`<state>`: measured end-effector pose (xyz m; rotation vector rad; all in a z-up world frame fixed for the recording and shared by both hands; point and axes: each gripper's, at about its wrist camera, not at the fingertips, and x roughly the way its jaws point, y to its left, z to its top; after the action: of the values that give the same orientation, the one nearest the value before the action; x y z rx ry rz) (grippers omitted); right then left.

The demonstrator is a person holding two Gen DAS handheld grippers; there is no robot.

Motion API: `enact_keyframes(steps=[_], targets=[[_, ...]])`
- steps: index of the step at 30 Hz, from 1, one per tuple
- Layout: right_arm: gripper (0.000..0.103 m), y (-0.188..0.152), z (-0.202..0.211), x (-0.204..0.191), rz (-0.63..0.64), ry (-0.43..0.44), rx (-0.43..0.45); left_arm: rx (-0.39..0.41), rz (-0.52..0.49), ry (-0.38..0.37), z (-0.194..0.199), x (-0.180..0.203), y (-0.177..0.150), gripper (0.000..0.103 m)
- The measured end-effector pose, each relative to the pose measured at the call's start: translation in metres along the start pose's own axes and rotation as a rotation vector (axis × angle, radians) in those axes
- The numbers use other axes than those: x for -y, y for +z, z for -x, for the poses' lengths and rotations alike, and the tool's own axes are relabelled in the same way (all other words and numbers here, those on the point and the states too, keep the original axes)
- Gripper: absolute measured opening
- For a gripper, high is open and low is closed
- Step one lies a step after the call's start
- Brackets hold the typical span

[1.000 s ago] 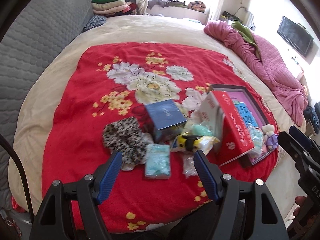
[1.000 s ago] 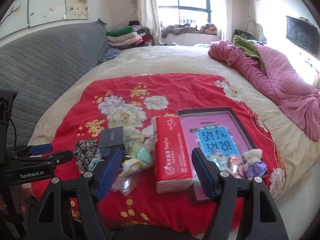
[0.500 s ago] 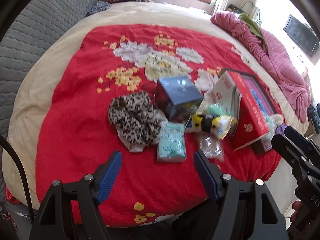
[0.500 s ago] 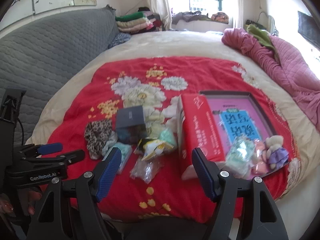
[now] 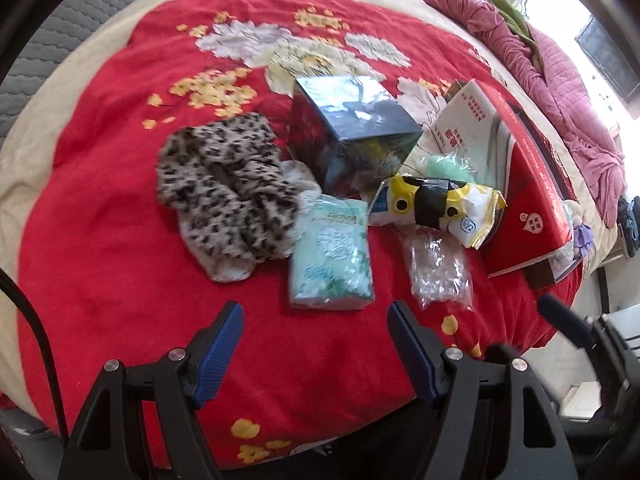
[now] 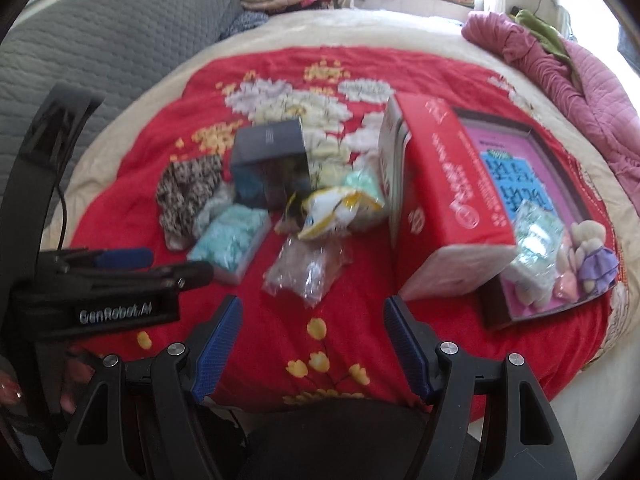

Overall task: Organize soft objects
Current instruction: 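Grasp the light blue wipes pack with the left tool while the right grasps the clear plastic bag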

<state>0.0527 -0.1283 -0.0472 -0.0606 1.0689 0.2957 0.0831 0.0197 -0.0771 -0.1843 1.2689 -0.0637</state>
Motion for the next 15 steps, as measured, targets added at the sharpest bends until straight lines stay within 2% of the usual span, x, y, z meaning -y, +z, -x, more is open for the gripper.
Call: enact_keyframes(steps=[7,11,15], targets=[[0.074,-0.002,-0.023,-0.004,0.013,-0.01,-0.034,-0.036,-0.001,-0.017,-0.021,0.008,0.019,0.073],[0.074,0.003,-0.032,-0.006,0.013,-0.016,-0.021,-0.05,0.001,-0.035,-0.03,0.011,0.027,0.073],[0.074,0.007,-0.047,-0.007,0.019,-0.055,-0.023,-0.068,0.013,-0.045,-0.038,0.009,0.029,0.073]])
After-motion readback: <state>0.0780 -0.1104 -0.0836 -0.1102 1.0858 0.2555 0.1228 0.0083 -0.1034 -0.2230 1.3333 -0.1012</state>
